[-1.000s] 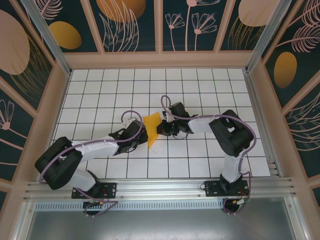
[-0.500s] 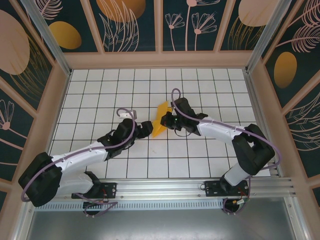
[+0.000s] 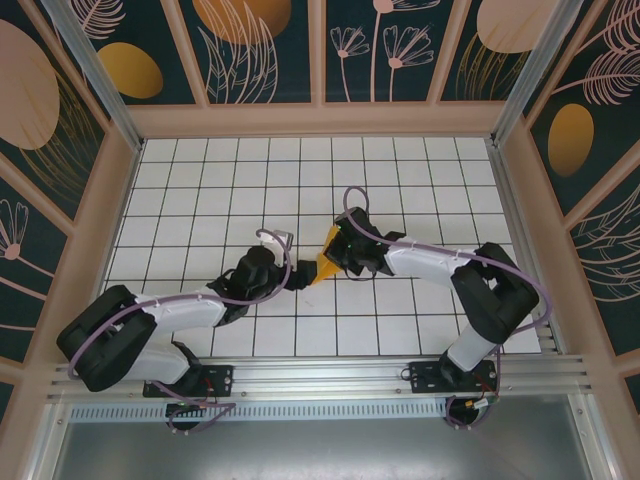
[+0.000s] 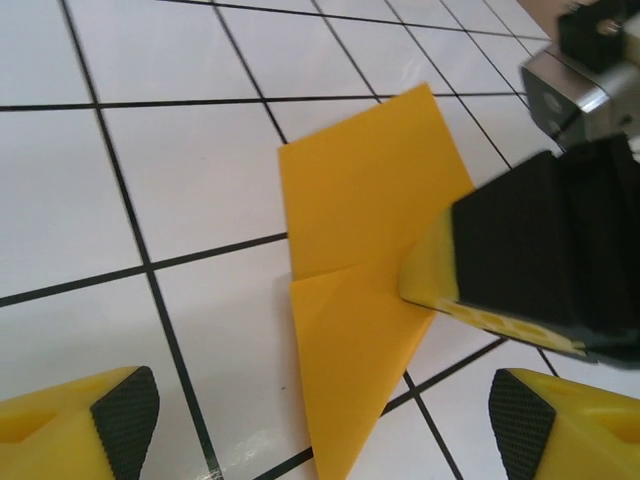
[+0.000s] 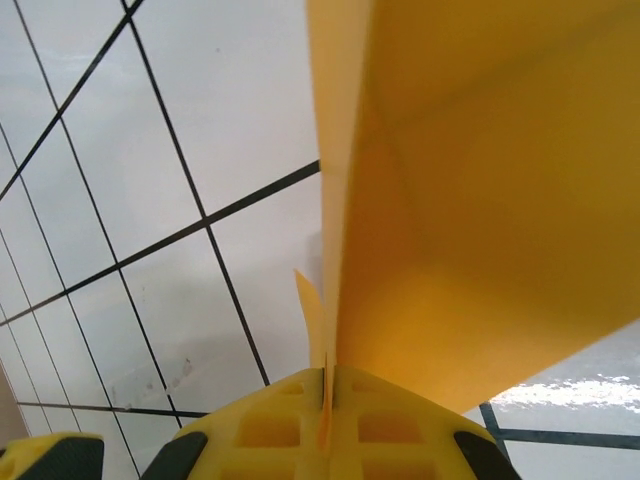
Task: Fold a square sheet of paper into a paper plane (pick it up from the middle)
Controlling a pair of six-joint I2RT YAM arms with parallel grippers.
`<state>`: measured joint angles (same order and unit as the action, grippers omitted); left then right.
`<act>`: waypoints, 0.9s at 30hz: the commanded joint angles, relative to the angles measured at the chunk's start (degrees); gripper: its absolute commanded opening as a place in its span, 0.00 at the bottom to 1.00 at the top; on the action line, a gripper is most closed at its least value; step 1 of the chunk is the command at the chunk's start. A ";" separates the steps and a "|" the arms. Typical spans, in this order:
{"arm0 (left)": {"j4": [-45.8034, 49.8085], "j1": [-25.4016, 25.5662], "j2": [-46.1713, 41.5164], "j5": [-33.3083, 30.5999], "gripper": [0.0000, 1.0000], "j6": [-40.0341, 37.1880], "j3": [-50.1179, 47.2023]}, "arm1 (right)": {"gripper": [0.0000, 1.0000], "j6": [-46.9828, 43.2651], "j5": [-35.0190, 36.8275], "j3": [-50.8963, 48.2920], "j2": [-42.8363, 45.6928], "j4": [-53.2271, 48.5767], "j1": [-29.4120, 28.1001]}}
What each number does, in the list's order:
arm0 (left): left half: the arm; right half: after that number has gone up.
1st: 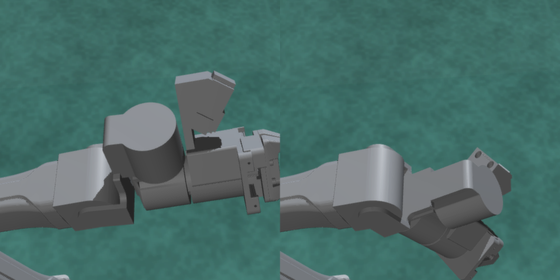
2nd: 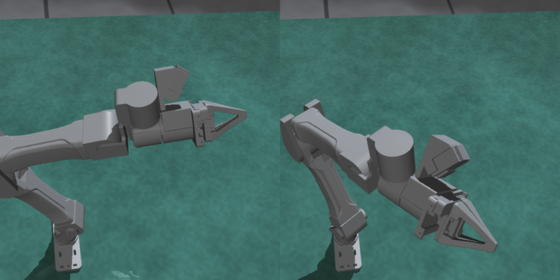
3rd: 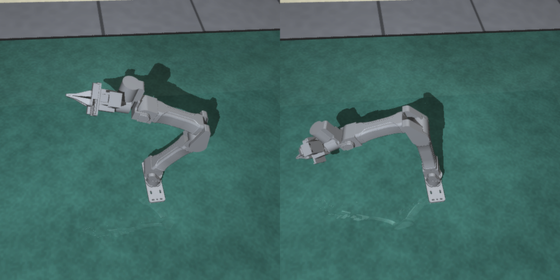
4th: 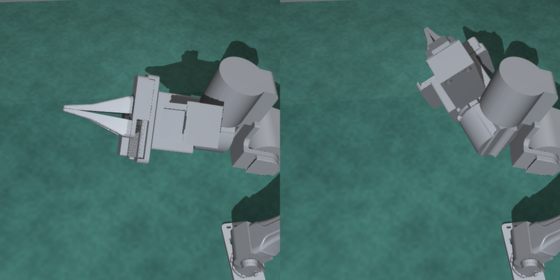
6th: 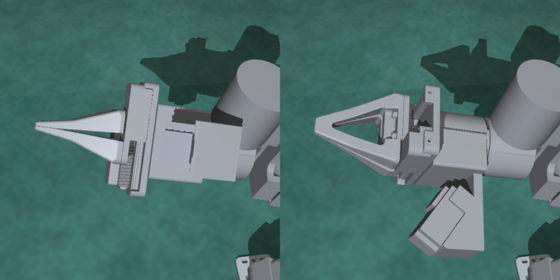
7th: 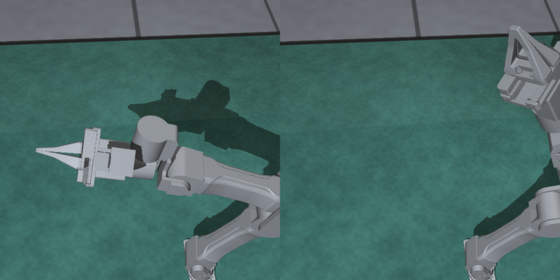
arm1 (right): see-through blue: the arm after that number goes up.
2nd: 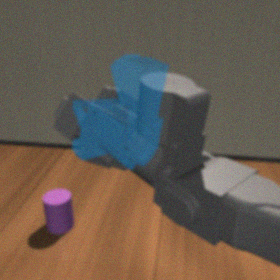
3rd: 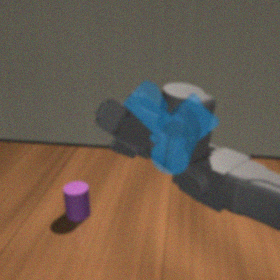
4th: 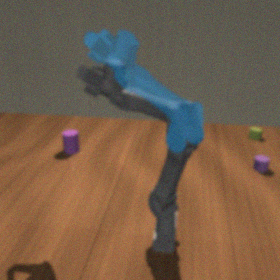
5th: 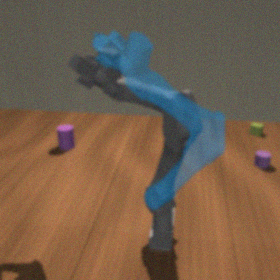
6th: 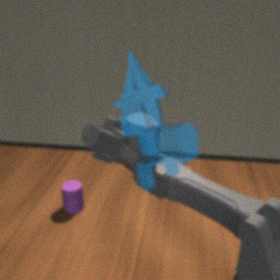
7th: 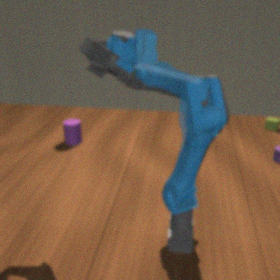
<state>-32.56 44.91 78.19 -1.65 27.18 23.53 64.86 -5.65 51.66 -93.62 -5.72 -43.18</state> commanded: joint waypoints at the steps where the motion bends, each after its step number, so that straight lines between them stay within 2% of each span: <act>1: -13.56 -0.26 0.55 4.28 0.86 -7.67 -4.31 | 0.00 4.25 -0.86 -0.29 -1.40 -0.44 -0.26; 4: -22.12 -0.30 1.00 5.21 0.85 -10.19 -8.84 | 0.00 5.73 -2.05 -0.68 -2.06 0.49 -0.31; 11: -22.78 -0.09 7.29 9.71 0.74 -15.09 -6.97 | 0.00 7.56 -3.93 -0.84 -2.99 1.10 0.11; 21: -25.53 0.35 16.53 8.95 0.56 -20.99 -2.46 | 0.00 7.39 -6.00 0.47 -2.79 -1.04 1.16; 27: -24.77 0.76 19.64 9.54 0.51 -22.42 0.43 | 0.00 7.34 -7.91 1.05 -3.61 -0.80 1.62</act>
<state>-55.40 45.30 96.64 7.09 7.07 22.39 71.13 -11.70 51.59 -95.88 -5.48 -41.98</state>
